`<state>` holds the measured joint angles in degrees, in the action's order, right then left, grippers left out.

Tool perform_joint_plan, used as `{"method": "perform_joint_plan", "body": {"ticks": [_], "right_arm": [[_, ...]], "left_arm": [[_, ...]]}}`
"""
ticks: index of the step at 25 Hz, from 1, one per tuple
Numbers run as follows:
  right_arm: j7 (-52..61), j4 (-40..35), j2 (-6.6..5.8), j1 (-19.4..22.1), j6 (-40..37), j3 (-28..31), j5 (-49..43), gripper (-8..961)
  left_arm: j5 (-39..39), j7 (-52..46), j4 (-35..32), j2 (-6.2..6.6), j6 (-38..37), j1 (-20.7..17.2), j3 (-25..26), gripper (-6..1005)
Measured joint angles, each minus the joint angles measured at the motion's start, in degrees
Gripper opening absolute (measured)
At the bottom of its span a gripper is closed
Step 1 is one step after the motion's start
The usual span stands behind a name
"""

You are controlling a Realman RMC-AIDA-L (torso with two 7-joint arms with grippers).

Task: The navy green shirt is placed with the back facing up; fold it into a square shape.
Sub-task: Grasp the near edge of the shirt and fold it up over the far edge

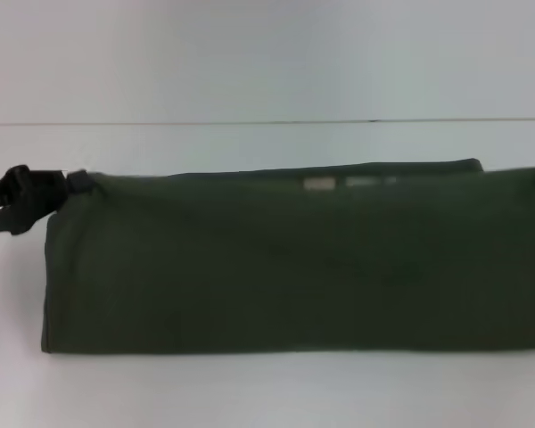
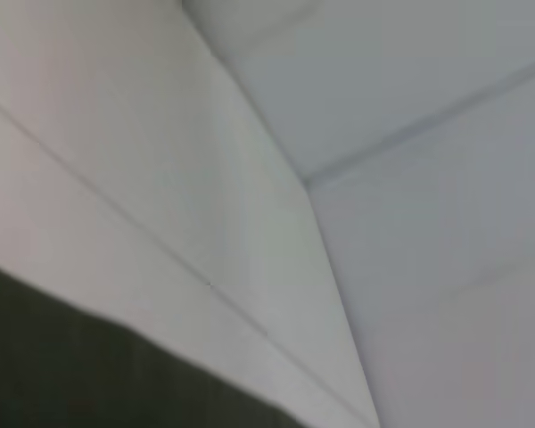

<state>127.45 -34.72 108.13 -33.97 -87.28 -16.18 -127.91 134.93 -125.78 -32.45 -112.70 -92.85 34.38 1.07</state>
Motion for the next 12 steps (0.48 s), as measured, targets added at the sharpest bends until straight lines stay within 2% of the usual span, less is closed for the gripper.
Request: {"method": "perform_joint_plan", "body": {"ticks": [2, 4, 5, 6, 7, 12], "right_arm": [[-1.42, 0.48, 1.15, -0.37, 3.45, -0.23, 0.85, 29], [-3.3, 0.69, 2.88, -1.05, 7.72, -0.27, 1.15, 30], [-4.15, 0.78, 3.65, -1.35, 9.87, -0.28, 1.19, 30], [-5.57, 1.08, 4.71, -1.84, 12.71, -0.26, 1.24, 30], [-6.36, 1.32, 5.22, -2.11, 14.07, -0.26, 1.24, 30], [-10.93, 3.81, 7.39, -3.92, 21.82, -0.24, 1.79, 29]], "left_arm": [[-1.11, 0.6, 0.81, -0.25, 1.89, -0.11, -0.14, 33], [-4.23, 3.34, 2.87, -1.06, 7.31, -0.32, -0.17, 33], [-4.23, 3.34, 2.87, -1.06, 7.31, -0.32, -0.17, 33], [-6.23, 6.38, 4.75, -1.56, 11.29, -0.34, -0.24, 33], [-6.23, 6.38, 4.75, -1.56, 11.29, -0.34, -0.24, 33], [-9.46, 12.55, 7.03, -3.26, 17.55, 0.36, -0.5, 33]]}}
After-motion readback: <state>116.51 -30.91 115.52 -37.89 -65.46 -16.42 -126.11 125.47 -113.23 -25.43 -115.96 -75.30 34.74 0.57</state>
